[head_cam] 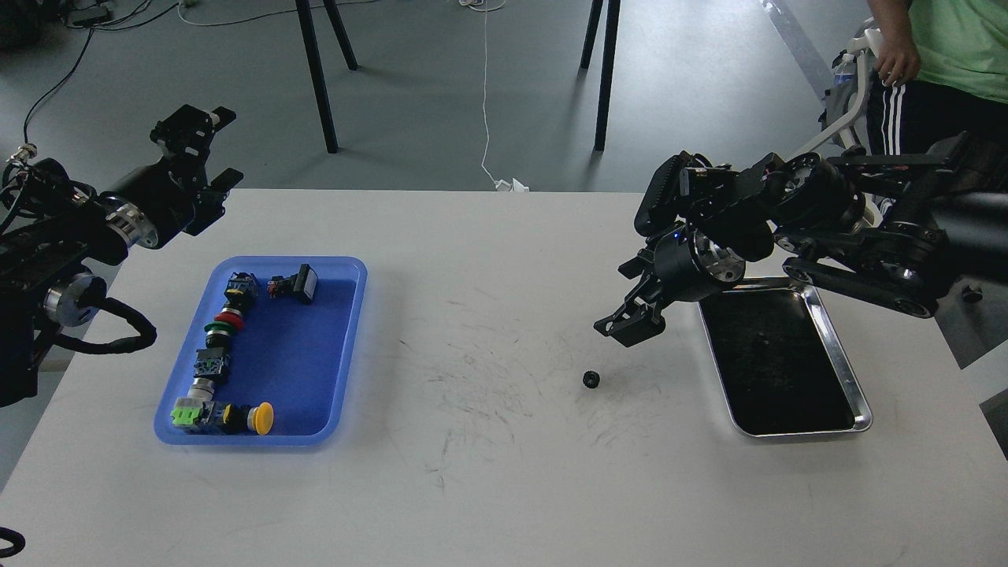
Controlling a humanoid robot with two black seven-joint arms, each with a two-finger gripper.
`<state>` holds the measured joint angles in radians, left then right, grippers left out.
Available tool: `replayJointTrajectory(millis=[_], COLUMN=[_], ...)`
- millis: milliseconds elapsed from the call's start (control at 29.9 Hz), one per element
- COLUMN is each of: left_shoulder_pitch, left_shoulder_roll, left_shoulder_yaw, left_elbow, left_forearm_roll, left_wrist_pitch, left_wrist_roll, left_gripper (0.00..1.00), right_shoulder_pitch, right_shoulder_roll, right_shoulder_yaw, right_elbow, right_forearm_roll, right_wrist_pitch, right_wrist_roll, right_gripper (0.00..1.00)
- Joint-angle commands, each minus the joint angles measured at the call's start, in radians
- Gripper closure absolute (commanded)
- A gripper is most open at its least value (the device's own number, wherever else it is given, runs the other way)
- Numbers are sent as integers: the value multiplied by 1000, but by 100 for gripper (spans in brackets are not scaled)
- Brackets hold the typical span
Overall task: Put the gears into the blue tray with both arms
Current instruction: 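Retract the left arm and lower the right hand toward the gear, then close the right hand fingers around the black gear on the table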
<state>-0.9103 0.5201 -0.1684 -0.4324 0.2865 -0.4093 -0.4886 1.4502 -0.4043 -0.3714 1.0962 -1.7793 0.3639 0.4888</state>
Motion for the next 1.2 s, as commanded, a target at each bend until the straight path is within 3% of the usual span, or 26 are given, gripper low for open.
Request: replayJointTrajectory(millis=[0, 1170], left_shoulder_pitch=[2, 18], left_shoulder_roll=[-17, -22], left_shoulder_yaw=[0, -28], left_elbow=[17, 27], left_forearm_roll=[-1, -6], left_wrist_pitch=[-3, -10], left_wrist_roll=[0, 0], left_gripper=[2, 2], right_shoulder_pitch=[-2, -116], right_shoulder_roll=[41, 229], right_shoulder_yaw=[-20, -96], right_elbow=[-1, -127], right_forearm_roll=[-3, -8], right_wrist_pitch=[0, -10], right_wrist_roll=[0, 0], right_gripper=[5, 12])
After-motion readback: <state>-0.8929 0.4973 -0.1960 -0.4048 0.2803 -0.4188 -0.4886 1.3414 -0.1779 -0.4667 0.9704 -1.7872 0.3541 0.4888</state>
